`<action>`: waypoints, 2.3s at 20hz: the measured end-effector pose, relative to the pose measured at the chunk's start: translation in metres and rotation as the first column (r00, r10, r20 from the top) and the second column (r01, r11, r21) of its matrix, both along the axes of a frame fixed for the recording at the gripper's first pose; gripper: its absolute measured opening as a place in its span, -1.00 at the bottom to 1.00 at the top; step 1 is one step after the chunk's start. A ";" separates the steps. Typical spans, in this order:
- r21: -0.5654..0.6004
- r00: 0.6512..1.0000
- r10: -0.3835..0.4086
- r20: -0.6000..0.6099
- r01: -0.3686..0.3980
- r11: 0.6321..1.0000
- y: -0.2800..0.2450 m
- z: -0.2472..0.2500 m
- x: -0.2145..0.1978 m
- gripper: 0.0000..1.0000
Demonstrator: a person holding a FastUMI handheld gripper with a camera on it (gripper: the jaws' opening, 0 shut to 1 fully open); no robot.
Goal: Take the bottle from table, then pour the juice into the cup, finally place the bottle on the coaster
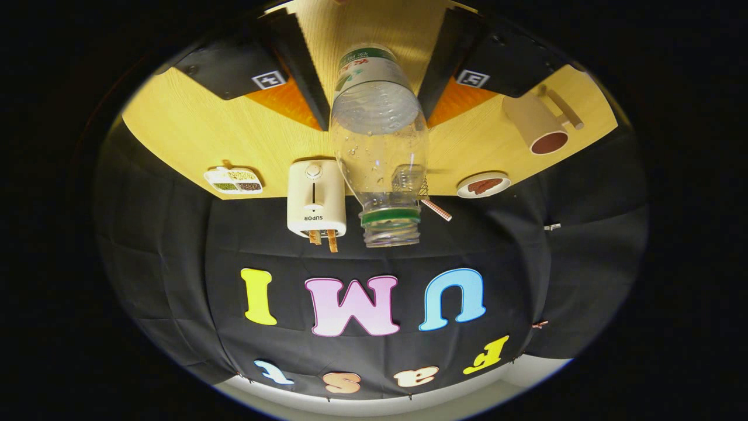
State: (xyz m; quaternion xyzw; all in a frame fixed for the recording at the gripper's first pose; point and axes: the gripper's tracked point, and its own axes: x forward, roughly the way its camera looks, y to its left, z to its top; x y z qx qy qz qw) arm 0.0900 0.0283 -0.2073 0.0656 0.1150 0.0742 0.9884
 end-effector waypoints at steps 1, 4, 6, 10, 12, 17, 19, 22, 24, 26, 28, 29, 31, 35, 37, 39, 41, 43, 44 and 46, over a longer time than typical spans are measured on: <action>-0.005 1.000 0.002 0.003 -0.002 1.000 0.001 0.000 -0.001 0.69; -0.016 1.000 0.011 0.010 -0.011 1.000 0.001 -0.001 0.001 0.63; -0.045 0.999 0.029 0.013 -0.028 0.999 0.005 -0.001 0.002 0.61; -0.135 0.997 0.077 0.008 -0.075 0.988 0.009 -0.001 0.006 0.49; -0.166 0.995 0.100 0.001 -0.099 0.981 0.010 0.004 0.007 0.46; -0.264 0.981 0.193 0.018 -0.182 0.947 0.033 0.038 0.014 0.46; -0.363 0.968 0.248 0.033 -0.219 0.906 0.046 0.050 0.016 0.46; -0.502 0.949 0.311 0.051 -0.244 0.830 0.067 0.064 0.018 0.46; -0.570 0.935 0.351 0.048 -0.262 0.778 0.084 0.067 0.018 0.45; -0.650 0.922 0.385 0.046 -0.265 0.712 0.099 0.069 0.017 0.45; -0.719 0.913 0.405 0.050 -0.249 0.649 0.111 0.070 0.020 0.45; -0.747 0.909 0.414 0.050 -0.242 0.620 0.116 0.070 0.021 0.45; -0.802 0.902 0.430 0.051 -0.219 0.556 0.125 0.069 0.023 0.46; -0.871 0.896 0.444 0.032 -0.192 0.452 0.140 0.060 0.027 0.45; -0.900 0.891 0.454 0.019 -0.182 0.395 0.149 0.057 0.028 0.45; -0.930 0.883 0.469 0.011 -0.163 0.331 0.158 0.054 0.027 0.45; -0.952 0.873 0.488 0.003 -0.146 0.268 0.166 0.049 0.028 0.45; -0.967 0.869 0.495 -0.013 -0.136 0.214 0.172 0.042 0.030 0.45; -0.972 0.873 0.487 -0.023 -0.134 0.195 0.172 0.038 0.030 0.45; -0.975 0.882 0.470 -0.041 -0.137 0.173 0.169 0.028 0.031 0.45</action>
